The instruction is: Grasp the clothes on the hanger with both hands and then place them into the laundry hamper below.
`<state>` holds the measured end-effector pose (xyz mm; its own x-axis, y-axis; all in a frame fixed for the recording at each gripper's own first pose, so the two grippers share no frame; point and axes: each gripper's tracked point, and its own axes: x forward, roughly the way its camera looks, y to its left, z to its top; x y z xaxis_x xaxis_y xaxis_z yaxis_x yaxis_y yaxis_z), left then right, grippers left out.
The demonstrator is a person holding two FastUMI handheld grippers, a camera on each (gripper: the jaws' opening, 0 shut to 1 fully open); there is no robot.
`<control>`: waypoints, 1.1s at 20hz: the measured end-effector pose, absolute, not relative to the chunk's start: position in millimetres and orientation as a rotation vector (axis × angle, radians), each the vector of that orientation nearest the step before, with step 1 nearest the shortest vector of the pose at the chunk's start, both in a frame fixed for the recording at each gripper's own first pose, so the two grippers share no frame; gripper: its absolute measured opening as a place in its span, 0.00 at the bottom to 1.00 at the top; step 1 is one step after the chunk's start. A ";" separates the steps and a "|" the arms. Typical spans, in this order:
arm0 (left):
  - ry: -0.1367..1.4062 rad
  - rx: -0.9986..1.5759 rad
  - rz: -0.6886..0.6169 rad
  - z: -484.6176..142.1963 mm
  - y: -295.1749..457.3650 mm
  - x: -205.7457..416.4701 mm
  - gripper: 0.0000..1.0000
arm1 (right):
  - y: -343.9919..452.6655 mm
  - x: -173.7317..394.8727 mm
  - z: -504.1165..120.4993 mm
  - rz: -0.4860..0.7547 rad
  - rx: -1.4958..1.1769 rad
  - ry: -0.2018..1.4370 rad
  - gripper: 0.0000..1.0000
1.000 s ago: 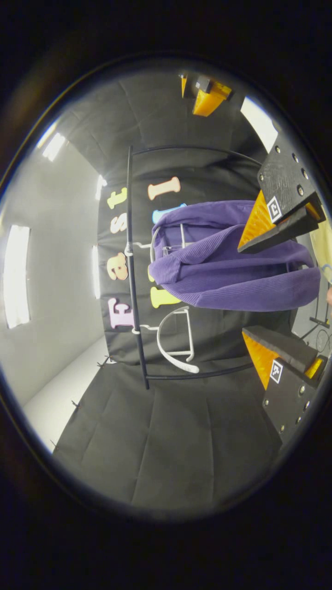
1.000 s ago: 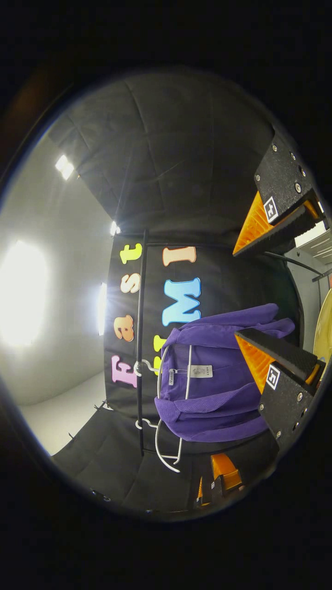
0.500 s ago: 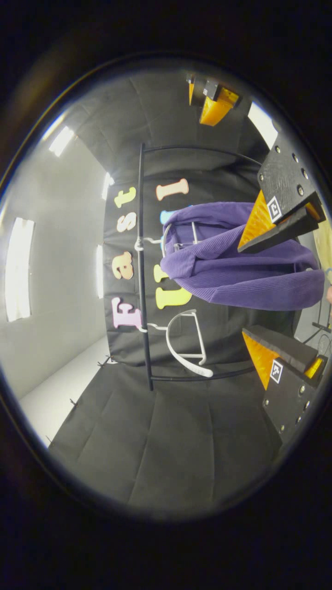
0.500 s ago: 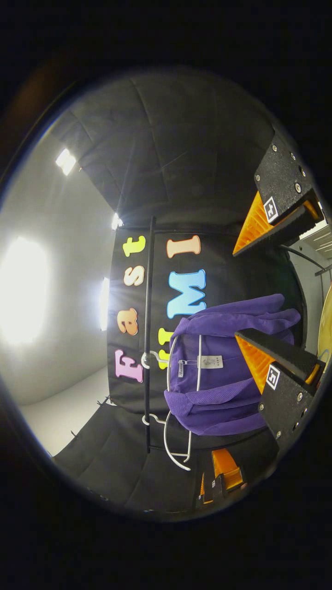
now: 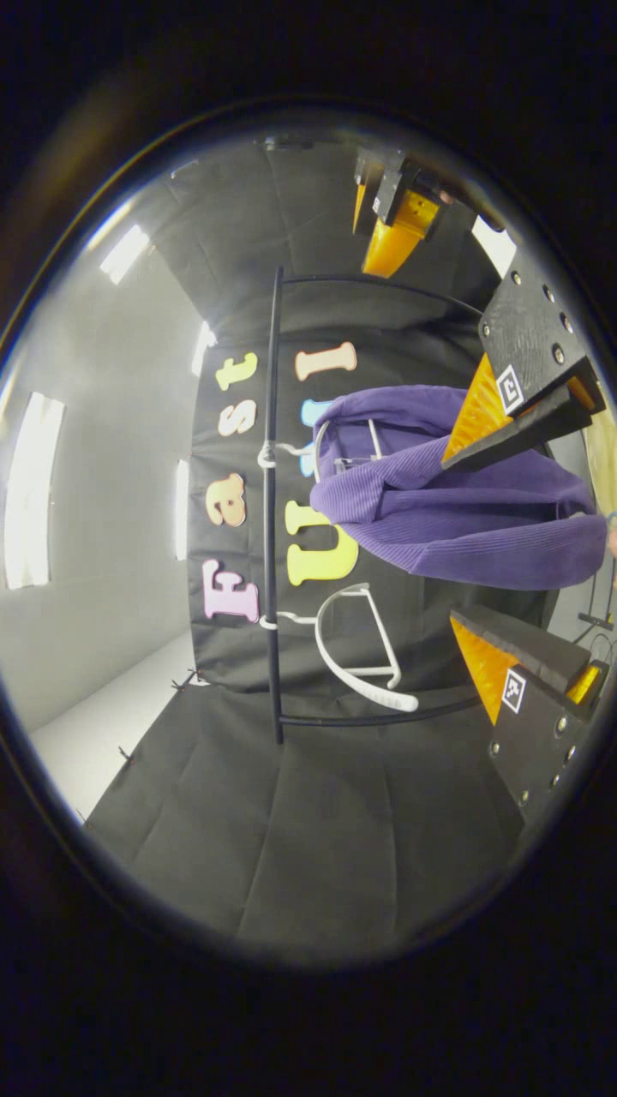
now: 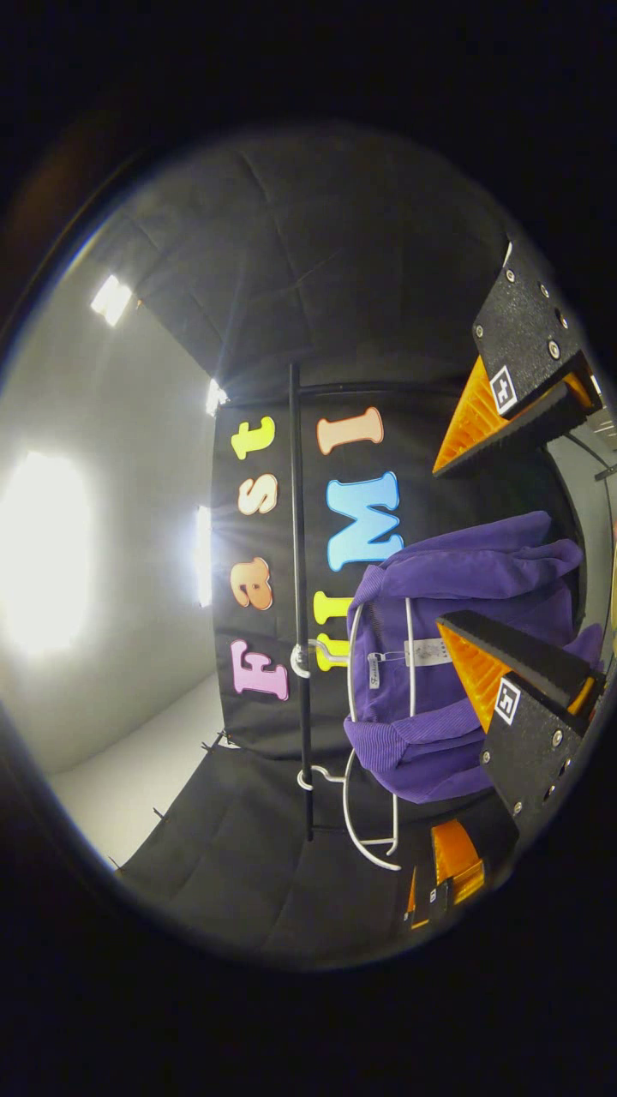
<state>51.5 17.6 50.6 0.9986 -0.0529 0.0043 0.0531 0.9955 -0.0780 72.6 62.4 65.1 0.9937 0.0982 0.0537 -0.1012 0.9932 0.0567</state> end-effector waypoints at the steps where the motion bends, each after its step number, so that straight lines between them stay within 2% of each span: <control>1: -0.008 -0.086 -0.050 54.1 14.1 53.9 0.97 | 63.6 80.5 68.1 0.112 0.058 -0.060 0.95; 8: 0.010 -0.117 -0.058 62.4 -29.0 92.6 0.97 | 72.0 146.2 73.4 0.197 0.049 -0.065 0.93; 9: 0.012 -0.117 -0.055 62.2 -34.2 100.8 0.91 | 74.7 155.7 71.7 0.209 0.052 -0.064 0.93; 11: 0.021 -0.110 -0.044 58.9 -42.0 120.6 0.91 | 81.0 174.0 68.8 0.236 0.059 -0.060 0.95; 22: 0.095 -0.049 0.098 24.0 -55.2 193.9 0.91 | 110.7 268.1 39.2 0.353 0.045 -0.038 0.95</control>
